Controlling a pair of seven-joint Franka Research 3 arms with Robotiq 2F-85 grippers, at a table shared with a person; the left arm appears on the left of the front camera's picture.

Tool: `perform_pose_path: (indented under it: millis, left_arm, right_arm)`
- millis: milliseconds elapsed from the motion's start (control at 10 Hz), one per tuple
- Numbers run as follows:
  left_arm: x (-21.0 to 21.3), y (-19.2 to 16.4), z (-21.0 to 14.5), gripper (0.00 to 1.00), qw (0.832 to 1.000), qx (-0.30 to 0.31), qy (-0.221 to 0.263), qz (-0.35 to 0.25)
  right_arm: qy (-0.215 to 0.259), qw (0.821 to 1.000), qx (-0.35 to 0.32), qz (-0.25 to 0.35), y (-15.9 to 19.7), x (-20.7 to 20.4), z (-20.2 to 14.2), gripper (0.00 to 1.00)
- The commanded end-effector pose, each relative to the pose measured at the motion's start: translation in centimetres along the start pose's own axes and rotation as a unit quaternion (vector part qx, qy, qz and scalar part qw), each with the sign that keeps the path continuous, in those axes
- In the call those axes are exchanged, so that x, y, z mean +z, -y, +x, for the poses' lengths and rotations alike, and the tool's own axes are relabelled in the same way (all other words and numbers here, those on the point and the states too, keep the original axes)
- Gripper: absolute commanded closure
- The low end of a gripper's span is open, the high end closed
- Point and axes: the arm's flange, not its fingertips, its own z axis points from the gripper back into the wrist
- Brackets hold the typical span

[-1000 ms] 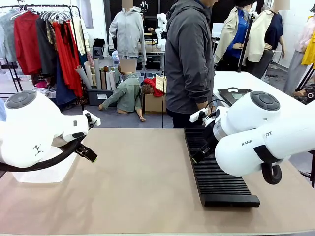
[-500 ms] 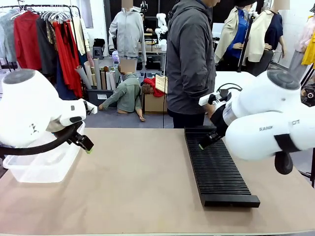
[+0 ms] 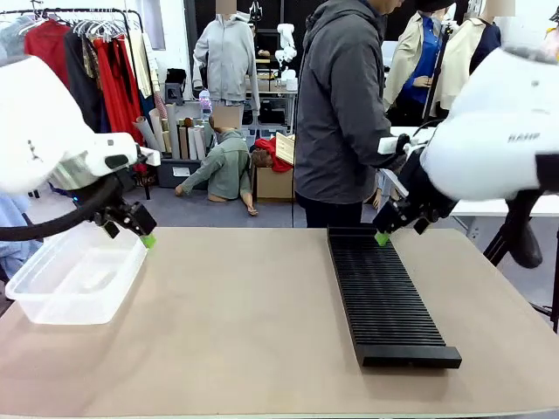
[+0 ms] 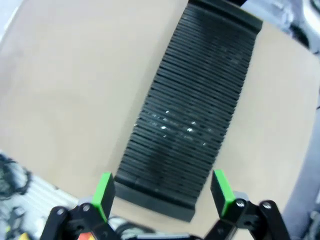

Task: Sort PCBs into racks and boxes based on the side picked up.
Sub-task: Pick up the Blank PCB handed by the Human.

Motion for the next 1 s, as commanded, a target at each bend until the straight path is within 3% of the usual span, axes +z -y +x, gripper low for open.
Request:
perform_pose_path:
  millis: [0, 200, 400, 500, 700, 900]
  left_arm:
    - [1.1, -2.5, -0.1, 0.00, 0.997, 0.022, 0.009, -0.074]
    - [1.9, -5.2, -0.3, 0.00, 0.981, 0.056, 0.031, -0.184]
    - [2.3, -8.6, -0.5, 0.00, 0.943, 0.105, 0.076, -0.307]
    - [2.4, -10.0, -0.9, 0.00, 0.926, 0.119, 0.106, -0.342]
    - [2.0, -13.2, -2.1, 0.00, 0.892, 0.169, 0.132, -0.397]
    - [1.7, -15.7, -3.5, 0.00, 0.876, 0.193, 0.150, -0.416]
  right_arm:
    - [-0.005, 0.997, -0.018, 0.070, 1.0, 2.2, 0.4, 0.00]
    - [-0.006, 0.983, -0.055, 0.173, 2.7, 3.6, 0.2, 0.00]
    - [0.001, 0.953, -0.096, 0.287, 5.3, 4.8, -0.7, 0.00]
    - [0.017, 0.939, -0.113, 0.325, 6.5, 5.1, -1.2, 0.00]
    - [0.069, 0.893, -0.145, 0.420, 9.3, 5.3, -2.9, 0.00]
    - [0.110, 0.860, -0.174, 0.466, 11.8, 5.0, -5.0, 0.00]
